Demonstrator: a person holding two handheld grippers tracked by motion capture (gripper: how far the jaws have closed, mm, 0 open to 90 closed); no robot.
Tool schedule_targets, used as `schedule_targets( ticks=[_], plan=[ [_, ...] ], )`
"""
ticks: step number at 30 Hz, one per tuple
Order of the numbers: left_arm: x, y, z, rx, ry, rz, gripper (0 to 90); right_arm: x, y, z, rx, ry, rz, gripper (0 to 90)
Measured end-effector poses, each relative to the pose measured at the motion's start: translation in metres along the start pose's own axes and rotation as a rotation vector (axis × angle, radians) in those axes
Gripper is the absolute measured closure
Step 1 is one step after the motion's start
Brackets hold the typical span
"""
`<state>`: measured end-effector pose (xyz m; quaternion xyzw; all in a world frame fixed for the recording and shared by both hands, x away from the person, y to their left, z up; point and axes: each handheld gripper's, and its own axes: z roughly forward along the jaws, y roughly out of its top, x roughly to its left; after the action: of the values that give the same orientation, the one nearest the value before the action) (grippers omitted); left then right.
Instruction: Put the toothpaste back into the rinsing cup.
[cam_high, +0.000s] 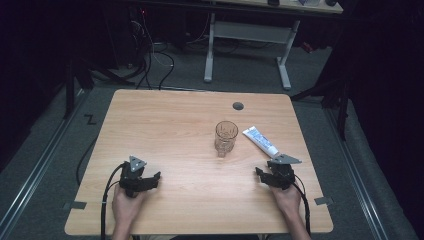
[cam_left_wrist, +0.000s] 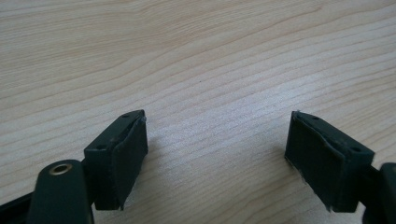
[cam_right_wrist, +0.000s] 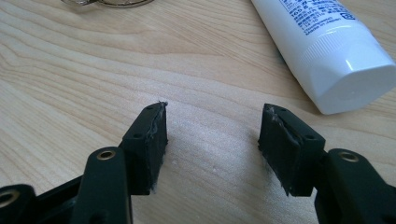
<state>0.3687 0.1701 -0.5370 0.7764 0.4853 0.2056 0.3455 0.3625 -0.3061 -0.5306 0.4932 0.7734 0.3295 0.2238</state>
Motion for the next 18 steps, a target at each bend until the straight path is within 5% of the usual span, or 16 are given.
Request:
schedule_targets(
  ticks=[18],
  plan=[
    [0.0005,-0.0001,-0.0001,-0.002,-0.003,-0.003,21.0,0.0009,-0.0003,-0.0002,0.0,-0.007,0.006,41.7]
  ],
)
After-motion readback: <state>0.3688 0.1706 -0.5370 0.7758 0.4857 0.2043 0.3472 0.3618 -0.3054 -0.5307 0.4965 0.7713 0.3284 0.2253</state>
